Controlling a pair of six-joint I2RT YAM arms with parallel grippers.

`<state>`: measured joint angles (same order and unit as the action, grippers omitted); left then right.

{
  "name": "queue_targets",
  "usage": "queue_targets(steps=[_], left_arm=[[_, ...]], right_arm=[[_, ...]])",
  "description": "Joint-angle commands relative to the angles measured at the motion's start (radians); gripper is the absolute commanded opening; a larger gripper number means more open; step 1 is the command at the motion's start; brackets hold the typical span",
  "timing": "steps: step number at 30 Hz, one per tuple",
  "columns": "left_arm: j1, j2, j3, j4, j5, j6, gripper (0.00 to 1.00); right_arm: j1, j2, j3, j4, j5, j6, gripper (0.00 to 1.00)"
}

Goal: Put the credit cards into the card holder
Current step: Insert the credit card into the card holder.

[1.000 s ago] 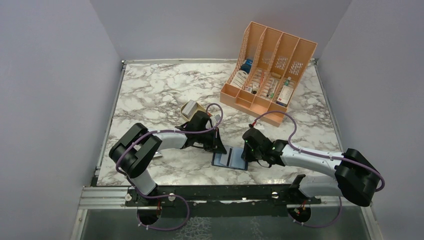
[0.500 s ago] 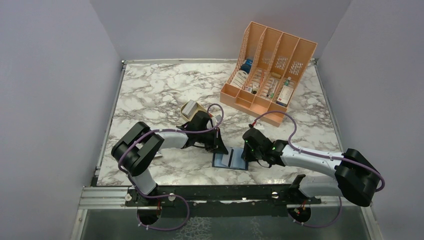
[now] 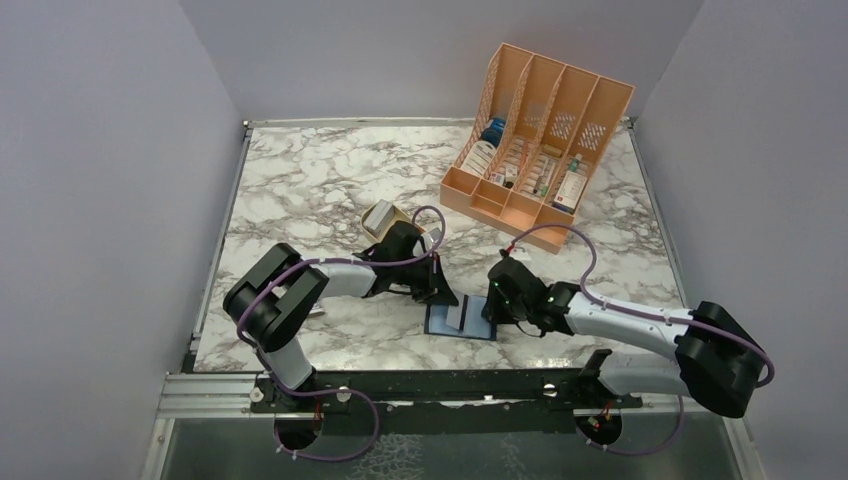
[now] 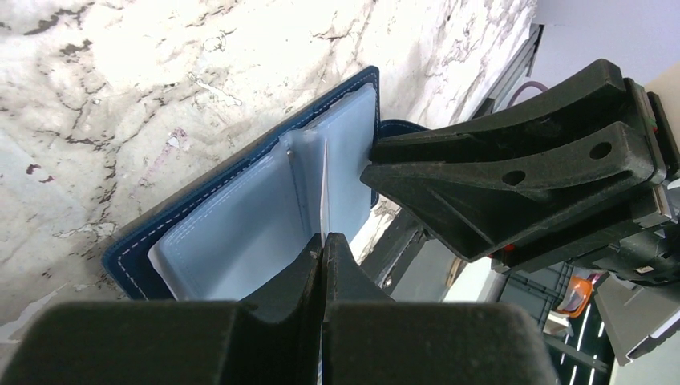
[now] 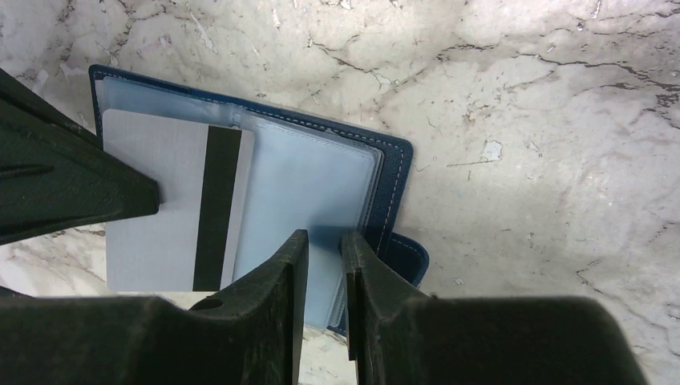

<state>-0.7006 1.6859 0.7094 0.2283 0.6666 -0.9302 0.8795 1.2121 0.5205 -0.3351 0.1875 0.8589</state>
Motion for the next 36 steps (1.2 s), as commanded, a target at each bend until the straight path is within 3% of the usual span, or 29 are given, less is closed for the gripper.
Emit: queue_targets(steps=[1,30,36], left_arm=[[-0.004,0.009,-0.024,0.05,-0.041,-0.024,0.0],[-0.008,0.068,-0.056,0.08,-0.045,0.039,0.0],[-0.008,0.091,0.008,-0.046,0.008,0.142,0.0]], right_arm=[[-0.004,-0.027,-0.025,0.011,-0.021,0.005,0.24],[-0.004,-0.045,-0.018,0.004,-0.034,0.022,0.26],[-0.004,-0.054,-0.019,-0.002,-0.03,0.019,0.25]])
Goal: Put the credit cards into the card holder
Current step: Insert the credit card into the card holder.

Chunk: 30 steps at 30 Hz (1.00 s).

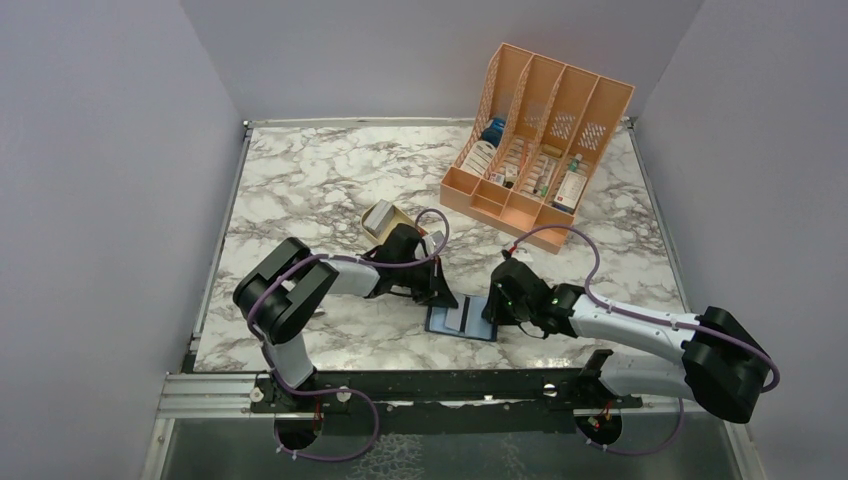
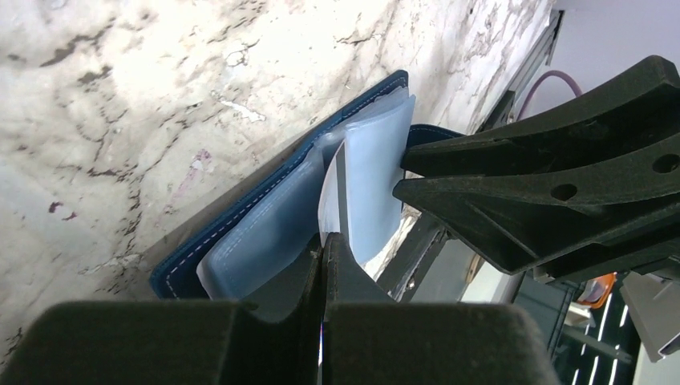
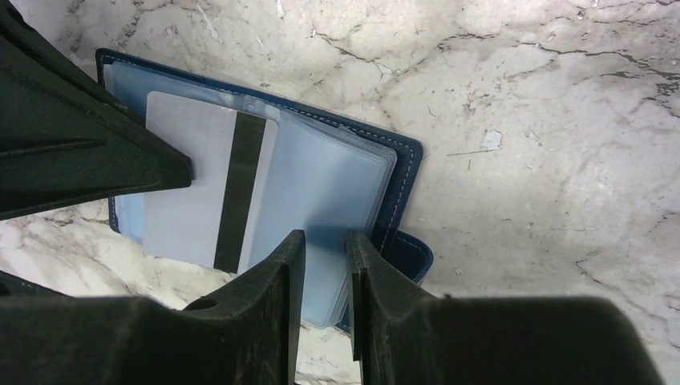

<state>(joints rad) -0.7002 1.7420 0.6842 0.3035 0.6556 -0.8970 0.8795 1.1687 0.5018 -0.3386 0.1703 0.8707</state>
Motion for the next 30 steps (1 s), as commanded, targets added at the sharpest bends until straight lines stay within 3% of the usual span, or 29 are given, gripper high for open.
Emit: queue_targets(steps=[1,14,21,27,30], left_arm=[[-0.008,0.033,0.034,-0.129,0.022,0.115,0.0],[-0.007,0.035,0.04,-0.152,0.012,0.134,0.0],[-0.009,0.039,0.018,-0.044,0.041,0.055,0.0],[-0.013,0.032,0.017,-0.029,0.042,0.04,0.0],[-0.015,0.032,0.012,-0.019,0.032,0.033,0.0]], right_arm=[[-0.004,-0.012,0.0,0.0,-0.012,0.006,0.25],[-0.004,-0.005,0.007,-0.011,-0.011,0.008,0.25],[-0.004,-0.041,0.048,-0.079,-0.027,0.032,0.24],[-0.005,-0.036,0.045,-0.09,0.011,0.051,0.38],[-0.004,-0.001,0.066,-0.13,0.027,0.074,0.38]])
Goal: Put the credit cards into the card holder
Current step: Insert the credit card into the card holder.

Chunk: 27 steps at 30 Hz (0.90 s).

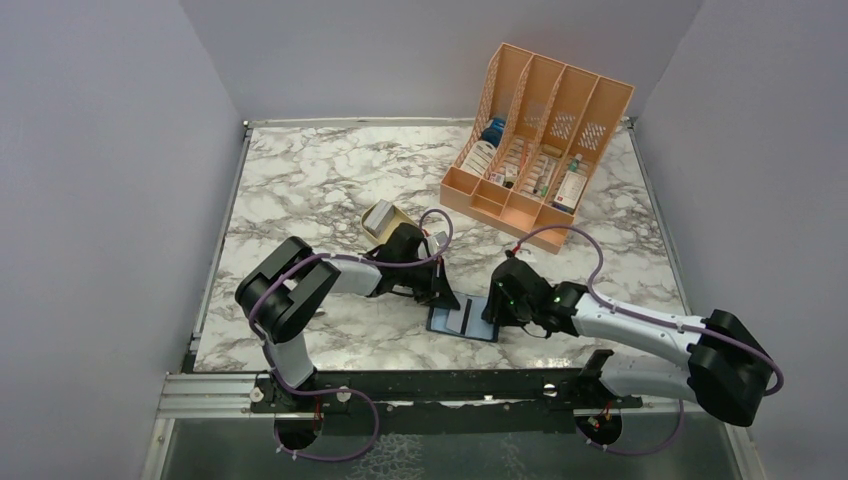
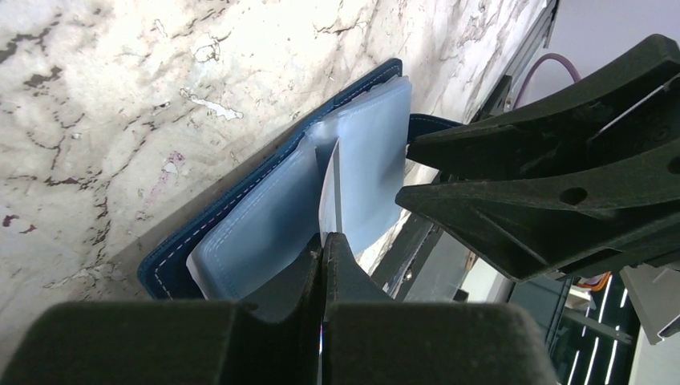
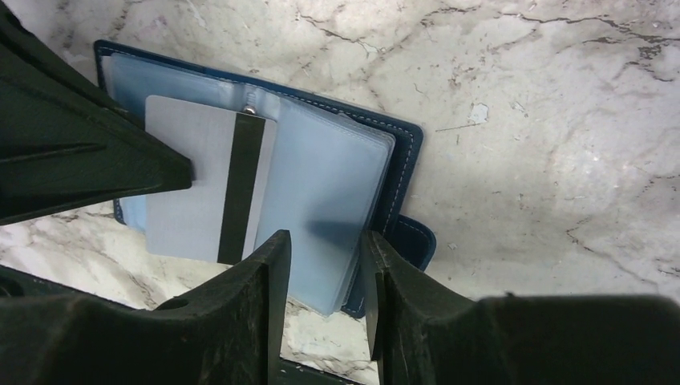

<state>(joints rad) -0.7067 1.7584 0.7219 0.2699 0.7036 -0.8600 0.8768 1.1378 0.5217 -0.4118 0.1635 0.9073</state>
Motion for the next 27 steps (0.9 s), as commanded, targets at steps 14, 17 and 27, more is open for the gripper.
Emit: queue_targets(steps=[14,17,27], left_arm=[[-0.017,0.014,-0.042,0.057,-0.023,-0.033,0.0],[-0.018,0.01,-0.048,0.066,-0.024,-0.04,0.0],[-0.017,0.021,-0.075,0.133,-0.01,-0.077,0.0]], right_arm=[[-0.001,0.059,-0.002,-0.042,0.03,0.066,0.22],[-0.001,0.069,-0.003,-0.048,0.037,0.066,0.16],[-0.002,0.086,-0.024,-0.025,0.027,0.062,0.09]])
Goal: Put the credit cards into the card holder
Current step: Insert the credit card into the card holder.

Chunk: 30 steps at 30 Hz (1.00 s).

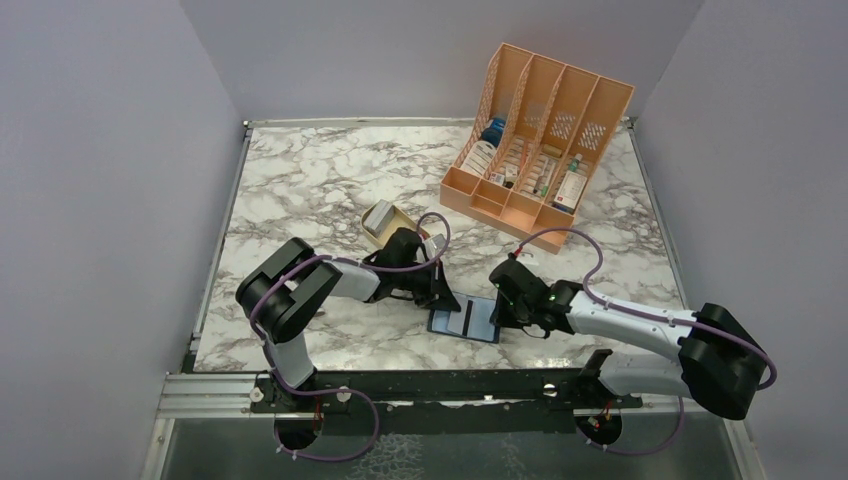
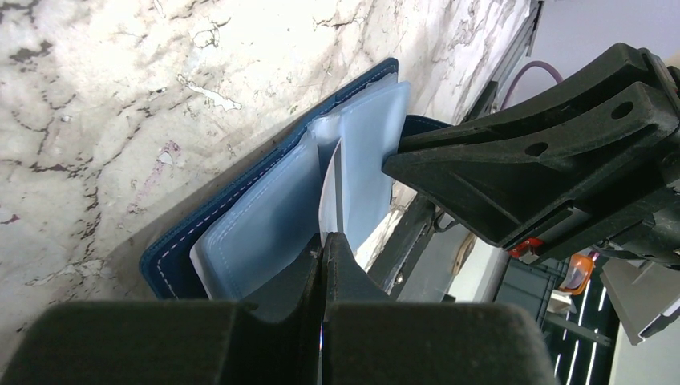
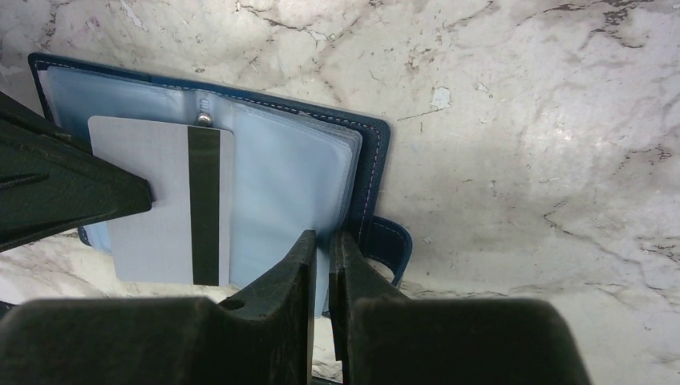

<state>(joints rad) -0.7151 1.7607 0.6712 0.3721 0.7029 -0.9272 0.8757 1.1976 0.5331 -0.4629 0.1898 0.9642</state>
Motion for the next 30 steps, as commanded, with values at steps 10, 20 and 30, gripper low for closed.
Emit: queue_targets(steps=[10,20,30], left_arm=[[-0.013,0.056,-0.01,0.055,0.016,0.04,0.0],[-0.009,0.041,-0.029,0.056,-0.035,0.012,0.0],[-0.008,0.016,-0.042,0.059,-0.091,0.004,0.0]], right_arm=[[0.0,0.036,-0.047,0.052,-0.018,-0.002,0.09],[0.0,0.029,-0.056,0.057,-0.022,0.002,0.09],[0.0,0.012,-0.059,0.051,-0.026,0.005,0.09]])
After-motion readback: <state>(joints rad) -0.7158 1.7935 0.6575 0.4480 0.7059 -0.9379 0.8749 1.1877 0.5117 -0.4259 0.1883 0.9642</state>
